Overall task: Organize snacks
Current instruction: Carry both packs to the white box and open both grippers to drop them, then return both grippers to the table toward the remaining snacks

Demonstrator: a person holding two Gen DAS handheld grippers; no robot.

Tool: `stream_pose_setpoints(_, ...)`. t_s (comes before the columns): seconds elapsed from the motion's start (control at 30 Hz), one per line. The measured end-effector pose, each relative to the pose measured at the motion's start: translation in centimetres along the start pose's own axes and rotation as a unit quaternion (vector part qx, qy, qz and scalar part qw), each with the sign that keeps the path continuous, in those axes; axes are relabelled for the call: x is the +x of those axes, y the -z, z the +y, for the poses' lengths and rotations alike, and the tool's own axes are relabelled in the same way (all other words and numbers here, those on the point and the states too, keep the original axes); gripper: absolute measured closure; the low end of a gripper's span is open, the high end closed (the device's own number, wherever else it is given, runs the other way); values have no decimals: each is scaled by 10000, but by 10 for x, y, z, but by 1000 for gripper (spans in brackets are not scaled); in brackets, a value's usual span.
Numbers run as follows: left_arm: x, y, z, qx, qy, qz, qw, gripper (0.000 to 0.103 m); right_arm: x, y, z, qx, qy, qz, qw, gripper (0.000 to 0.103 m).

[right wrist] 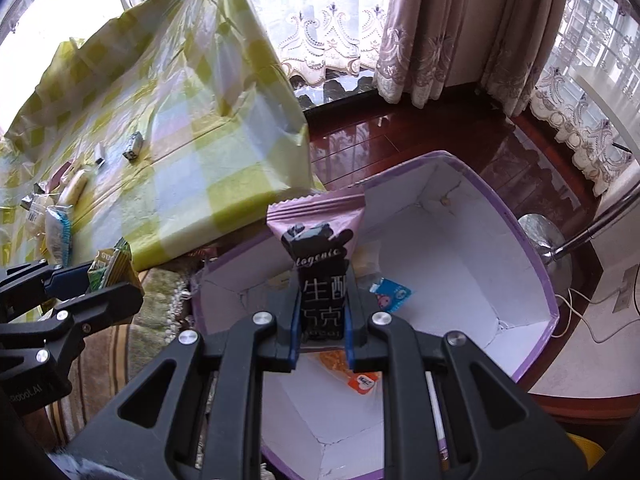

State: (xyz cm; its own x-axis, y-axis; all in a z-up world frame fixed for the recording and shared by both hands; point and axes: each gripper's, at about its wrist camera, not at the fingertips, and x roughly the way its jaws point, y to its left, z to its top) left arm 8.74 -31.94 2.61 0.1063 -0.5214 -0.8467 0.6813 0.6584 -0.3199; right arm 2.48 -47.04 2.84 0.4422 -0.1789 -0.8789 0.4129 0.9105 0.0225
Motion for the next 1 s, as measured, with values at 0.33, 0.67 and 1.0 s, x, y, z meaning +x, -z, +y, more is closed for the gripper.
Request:
stream_pose_setpoints(0.33, 17, -3, -10, -66, 189, 193, 9996, 49, 6, 1, -29, 351, 71, 60, 9993, 58)
stream_pose_setpoints(0.67, 6, 2, 3, -230, -7, 90, 9997, 49, 5, -2, -17, 232, -76, 1, 9997, 52)
stream_pose_setpoints(1.0, -27, 22, 46, -898, -158, -197, 9956, 49, 3, -3, 11, -55, -200, -26, 9998, 52)
